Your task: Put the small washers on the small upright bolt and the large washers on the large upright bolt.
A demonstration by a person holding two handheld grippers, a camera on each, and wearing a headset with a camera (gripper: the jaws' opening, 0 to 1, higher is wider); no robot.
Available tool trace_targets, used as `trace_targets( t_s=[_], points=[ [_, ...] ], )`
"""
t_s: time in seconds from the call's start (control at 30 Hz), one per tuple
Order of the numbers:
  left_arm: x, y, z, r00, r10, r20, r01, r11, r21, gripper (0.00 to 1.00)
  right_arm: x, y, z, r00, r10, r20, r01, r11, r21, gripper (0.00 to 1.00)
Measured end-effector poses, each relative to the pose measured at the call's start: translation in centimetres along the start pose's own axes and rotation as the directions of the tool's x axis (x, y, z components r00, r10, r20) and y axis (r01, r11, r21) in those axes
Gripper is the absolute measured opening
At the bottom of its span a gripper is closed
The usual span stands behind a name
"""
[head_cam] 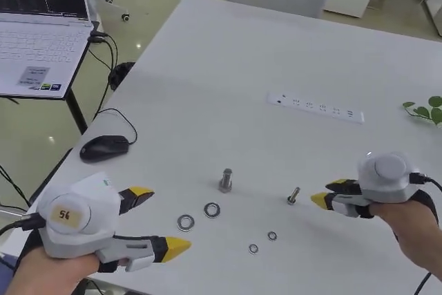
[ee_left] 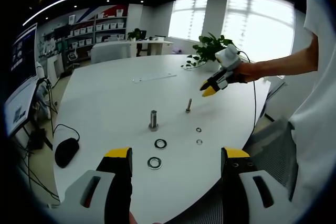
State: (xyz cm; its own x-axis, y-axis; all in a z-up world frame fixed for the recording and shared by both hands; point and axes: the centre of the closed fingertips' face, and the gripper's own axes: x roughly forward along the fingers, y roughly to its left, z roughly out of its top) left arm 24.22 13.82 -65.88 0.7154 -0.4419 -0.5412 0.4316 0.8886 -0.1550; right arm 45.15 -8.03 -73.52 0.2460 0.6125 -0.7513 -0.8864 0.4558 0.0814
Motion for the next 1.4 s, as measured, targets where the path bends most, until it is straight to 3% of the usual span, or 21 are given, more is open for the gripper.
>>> trace_targets(
  t_s=[0.27, 0.7, 1.1, 1.4],
  points=[
    [0.1, 0.0, -0.1, 1.0, -0.002, -0.001, 0.002, 1.0, 0.0, 0.68, -0.4, 0.8, -1.8, 1.0, 0.007, 0.002, -0.007, 1.0, 0.024, 0.31],
    [0.8, -0.3, 0.0, 0.9999, -0.015, -0.005, 0.015, 1.0, 0.001, 0.68, 0.4, 4.2, -5.5, 0.998, 0.055, -0.032, -0.054, 0.997, 0.054, 0.31],
    [1.3, -0.4, -0.4, 0.9995, -0.021, -0.026, 0.021, 1.0, 0.009, 0.68, 1.2, 5.8, -6.7, 0.9945, 0.084, -0.063, -0.081, 0.996, 0.04, 0.31],
    [1.5, -0.2, -0.5, 0.9995, -0.018, -0.026, 0.018, 1.0, 0.011, 0.67, 2.1, 7.1, -6.5, 0.991, 0.107, -0.08, -0.107, 0.994, 0.015, 0.31]
  ],
)
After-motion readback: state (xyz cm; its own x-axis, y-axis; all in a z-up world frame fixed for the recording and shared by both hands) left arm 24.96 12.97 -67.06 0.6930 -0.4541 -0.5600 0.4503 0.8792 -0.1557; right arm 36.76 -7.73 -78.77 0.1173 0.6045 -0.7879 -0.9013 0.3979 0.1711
